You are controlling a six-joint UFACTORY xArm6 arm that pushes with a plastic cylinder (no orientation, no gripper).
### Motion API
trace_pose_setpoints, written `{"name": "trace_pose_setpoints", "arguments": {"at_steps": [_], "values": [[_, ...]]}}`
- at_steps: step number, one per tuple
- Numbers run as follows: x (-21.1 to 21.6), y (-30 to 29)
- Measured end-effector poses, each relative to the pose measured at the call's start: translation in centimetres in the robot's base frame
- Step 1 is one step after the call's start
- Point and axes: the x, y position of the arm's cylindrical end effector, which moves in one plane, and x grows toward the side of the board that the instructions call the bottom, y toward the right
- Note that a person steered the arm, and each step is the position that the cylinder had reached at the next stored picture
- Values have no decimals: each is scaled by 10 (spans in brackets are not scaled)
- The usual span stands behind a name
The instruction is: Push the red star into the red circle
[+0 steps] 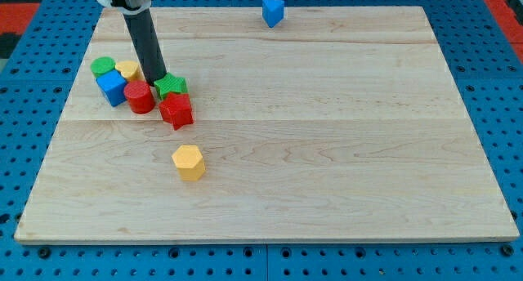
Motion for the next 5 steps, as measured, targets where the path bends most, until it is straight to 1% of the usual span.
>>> {"name": "trace_pose_setpoints", "arguments": {"at_steps": [1, 2, 3, 4, 5], "values": [[-17, 51], [35, 103], [97, 103], [100, 70], [66, 42]]}}
